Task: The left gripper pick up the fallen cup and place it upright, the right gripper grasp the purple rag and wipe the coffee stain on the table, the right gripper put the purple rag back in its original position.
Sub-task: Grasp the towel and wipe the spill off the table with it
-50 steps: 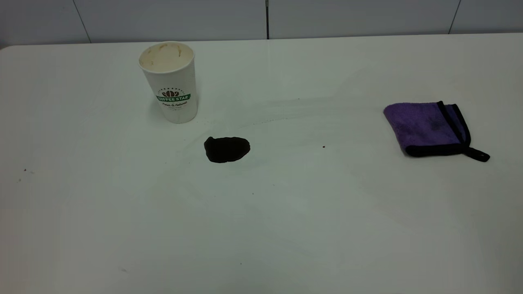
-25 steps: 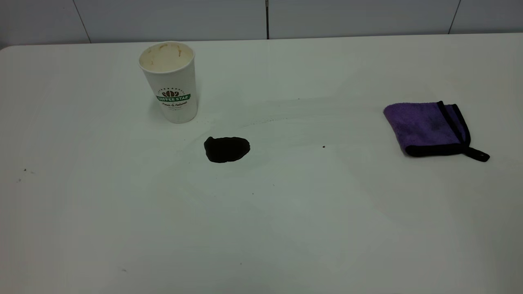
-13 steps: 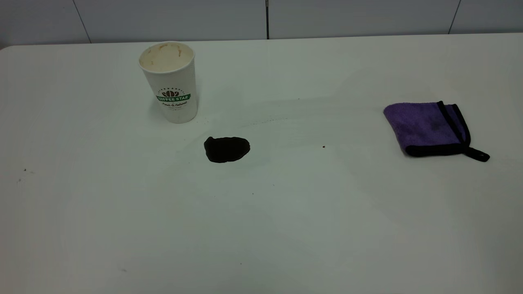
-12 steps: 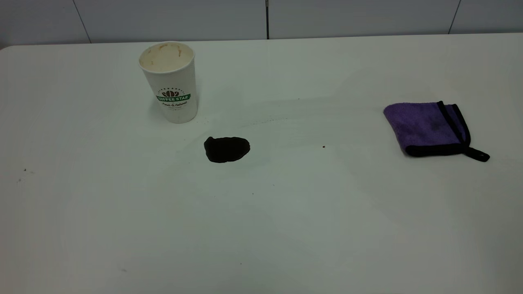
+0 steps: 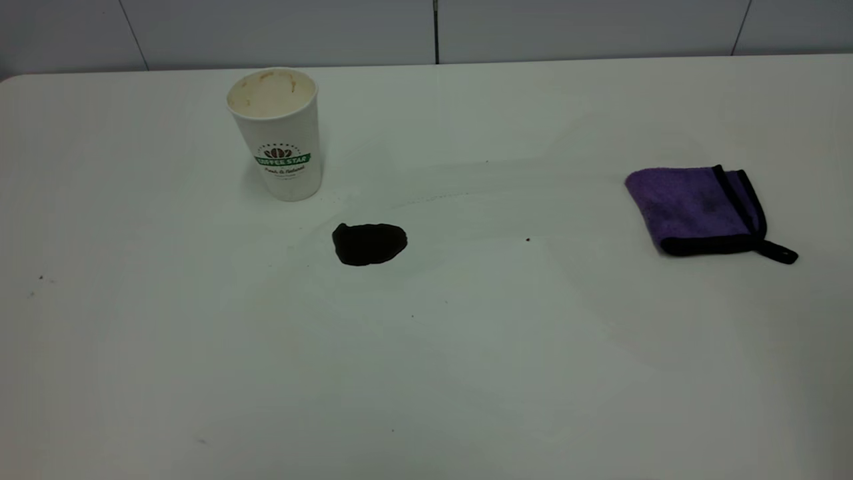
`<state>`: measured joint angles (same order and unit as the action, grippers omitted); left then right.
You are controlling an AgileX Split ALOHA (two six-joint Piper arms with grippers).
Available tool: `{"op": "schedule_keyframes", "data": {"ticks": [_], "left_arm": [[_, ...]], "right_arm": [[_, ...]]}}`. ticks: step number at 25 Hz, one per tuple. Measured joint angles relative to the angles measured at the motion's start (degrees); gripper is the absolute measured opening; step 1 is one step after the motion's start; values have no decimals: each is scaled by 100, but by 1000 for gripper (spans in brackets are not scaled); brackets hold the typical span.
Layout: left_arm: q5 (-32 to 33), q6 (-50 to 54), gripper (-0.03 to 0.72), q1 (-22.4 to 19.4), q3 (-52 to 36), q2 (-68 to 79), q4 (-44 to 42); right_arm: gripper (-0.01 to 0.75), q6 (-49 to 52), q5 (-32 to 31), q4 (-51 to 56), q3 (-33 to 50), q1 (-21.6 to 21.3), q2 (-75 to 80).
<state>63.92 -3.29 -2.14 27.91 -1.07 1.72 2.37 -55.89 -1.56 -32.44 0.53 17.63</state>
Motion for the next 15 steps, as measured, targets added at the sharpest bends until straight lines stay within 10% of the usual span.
{"op": "schedule_keyframes", "data": {"ticks": [15], "left_arm": [[0, 0, 240, 0, 0, 0, 0]], "right_arm": [[714, -419, 2359, 370, -1973, 32, 6691]]}}
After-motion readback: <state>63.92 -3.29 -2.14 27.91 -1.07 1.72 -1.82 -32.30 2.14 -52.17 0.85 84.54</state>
